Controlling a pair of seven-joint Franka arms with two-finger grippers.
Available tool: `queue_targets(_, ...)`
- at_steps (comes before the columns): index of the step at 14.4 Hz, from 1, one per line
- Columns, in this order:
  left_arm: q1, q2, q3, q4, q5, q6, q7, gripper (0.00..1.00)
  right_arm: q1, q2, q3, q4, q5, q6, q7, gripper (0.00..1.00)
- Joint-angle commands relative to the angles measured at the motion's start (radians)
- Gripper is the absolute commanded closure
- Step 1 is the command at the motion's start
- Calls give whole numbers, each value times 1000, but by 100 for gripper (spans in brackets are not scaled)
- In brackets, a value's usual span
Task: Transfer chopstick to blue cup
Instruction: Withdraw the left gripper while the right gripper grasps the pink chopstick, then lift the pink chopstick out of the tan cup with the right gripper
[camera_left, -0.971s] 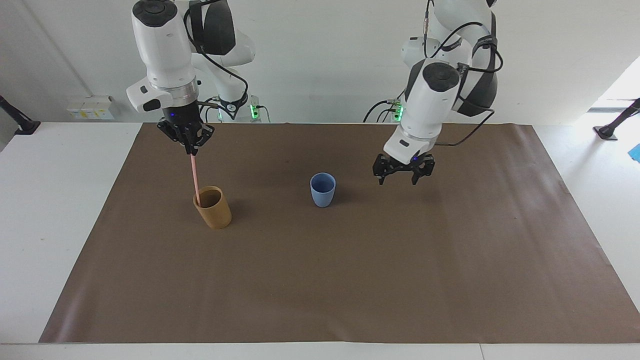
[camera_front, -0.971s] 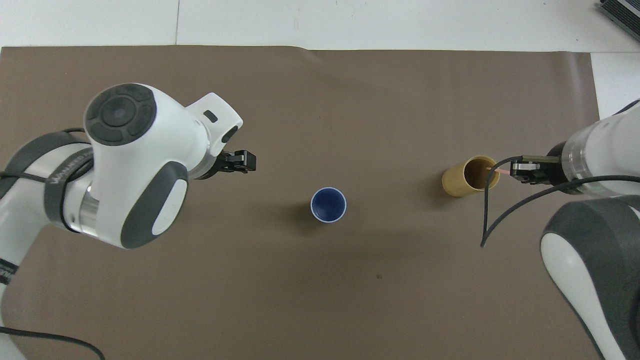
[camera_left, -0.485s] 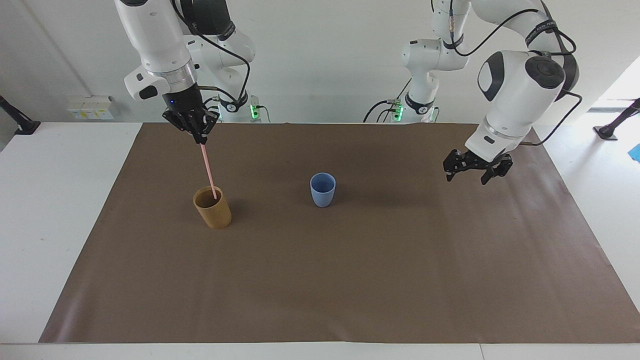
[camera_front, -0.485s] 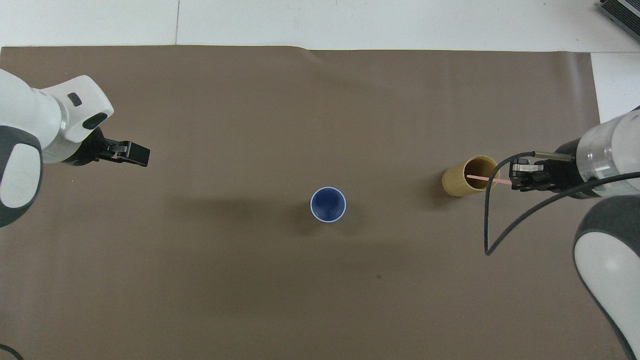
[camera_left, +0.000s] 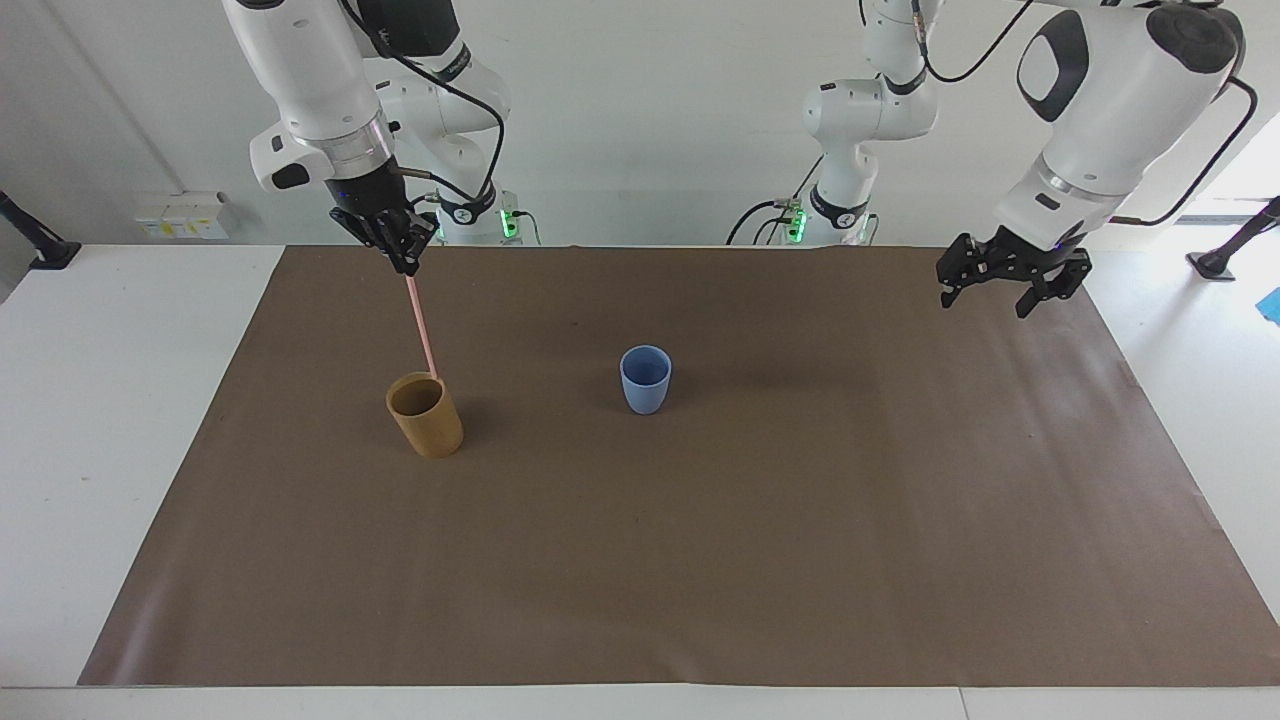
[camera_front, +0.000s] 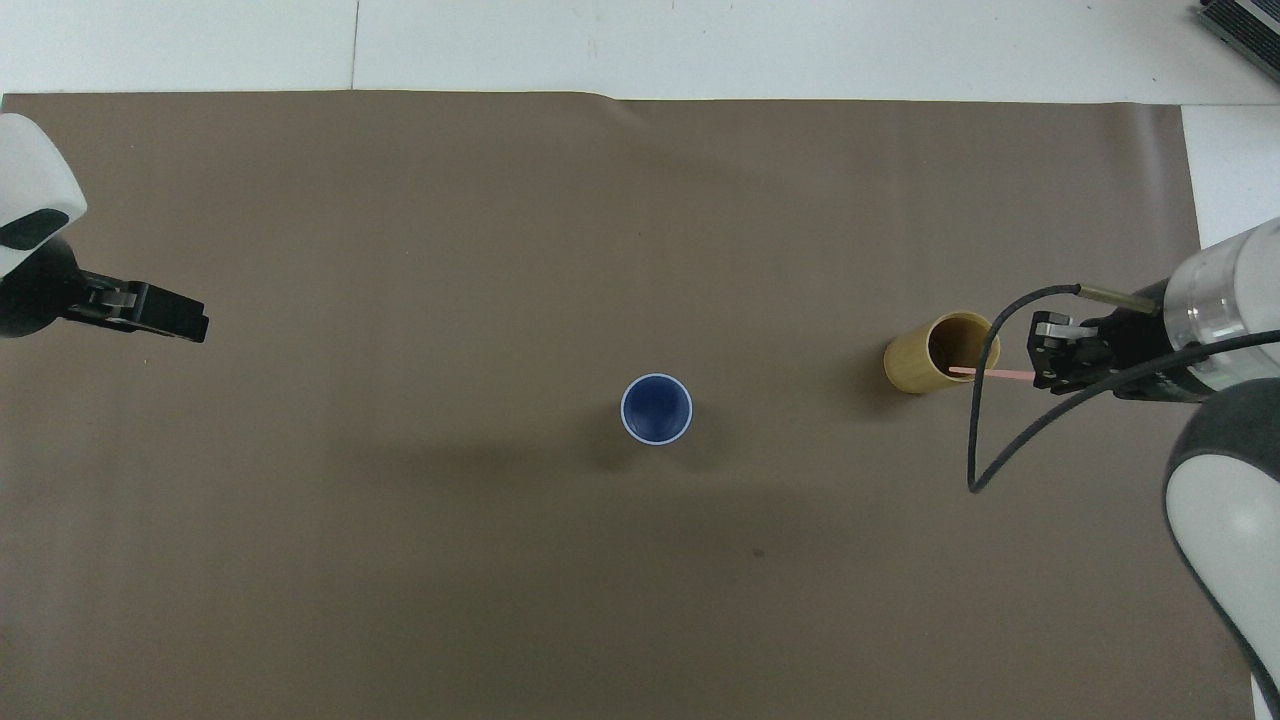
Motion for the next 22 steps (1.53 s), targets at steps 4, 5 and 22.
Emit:
queue_targets(4, 6, -43, -4, 37, 37, -73, -1, 0, 10, 17, 22, 34, -109, -62, 18, 100)
queue_targets(5, 6, -49, -4, 24, 37, -69, -1, 0, 10, 16, 22, 34, -110, -71, 18, 100)
queue_targets(22, 44, -69, -4, -8, -3, -58, 4, 0, 131, 117, 114, 77, 316, 110, 814, 100)
